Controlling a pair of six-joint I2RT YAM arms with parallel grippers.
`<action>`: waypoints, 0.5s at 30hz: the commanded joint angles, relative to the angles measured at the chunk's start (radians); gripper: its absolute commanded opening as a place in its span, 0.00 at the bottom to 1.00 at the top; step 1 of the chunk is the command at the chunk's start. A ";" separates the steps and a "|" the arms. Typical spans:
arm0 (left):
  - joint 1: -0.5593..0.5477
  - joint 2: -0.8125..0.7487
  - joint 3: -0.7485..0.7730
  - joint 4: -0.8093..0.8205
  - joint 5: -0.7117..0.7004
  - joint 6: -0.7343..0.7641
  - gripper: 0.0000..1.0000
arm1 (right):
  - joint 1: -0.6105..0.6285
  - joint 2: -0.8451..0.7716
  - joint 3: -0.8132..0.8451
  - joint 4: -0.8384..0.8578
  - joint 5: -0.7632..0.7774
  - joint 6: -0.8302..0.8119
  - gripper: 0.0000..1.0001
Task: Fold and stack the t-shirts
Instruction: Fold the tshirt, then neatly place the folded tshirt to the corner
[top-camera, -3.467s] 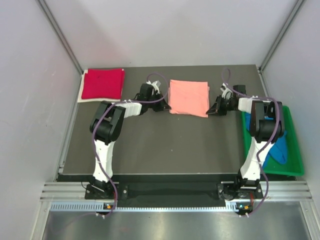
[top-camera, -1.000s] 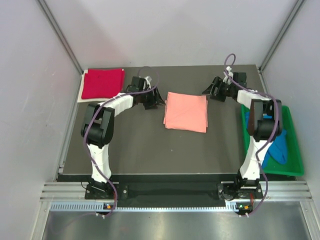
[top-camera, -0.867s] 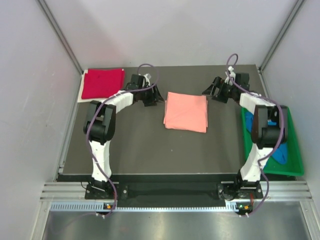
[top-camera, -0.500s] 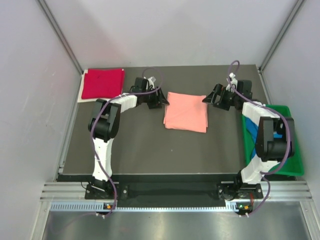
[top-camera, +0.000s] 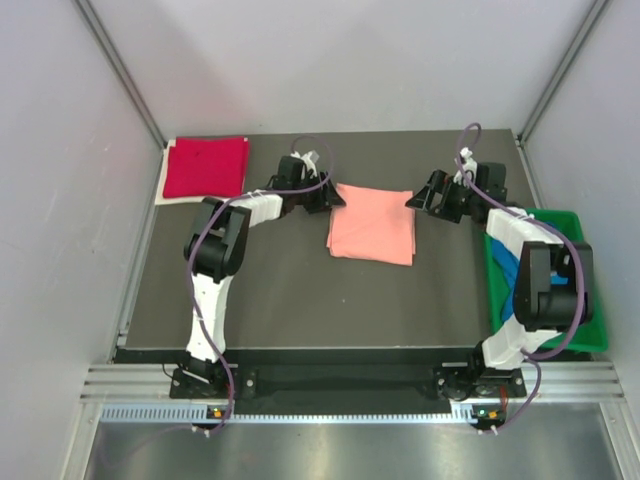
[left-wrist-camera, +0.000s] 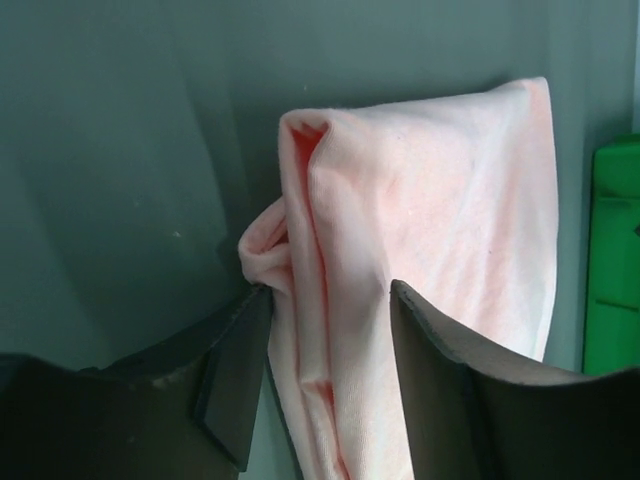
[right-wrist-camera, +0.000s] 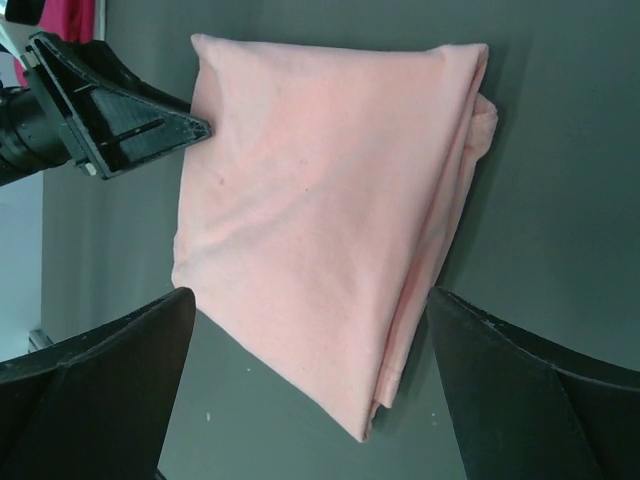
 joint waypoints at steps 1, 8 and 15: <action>-0.017 0.077 -0.020 -0.135 -0.144 0.046 0.56 | 0.005 -0.056 0.009 0.019 -0.001 -0.028 0.99; -0.040 0.100 0.059 -0.161 -0.155 0.050 0.15 | 0.005 -0.065 0.007 0.011 -0.003 -0.025 0.99; -0.055 -0.001 0.170 -0.313 -0.290 0.139 0.00 | 0.036 -0.125 -0.012 -0.007 -0.001 -0.028 0.99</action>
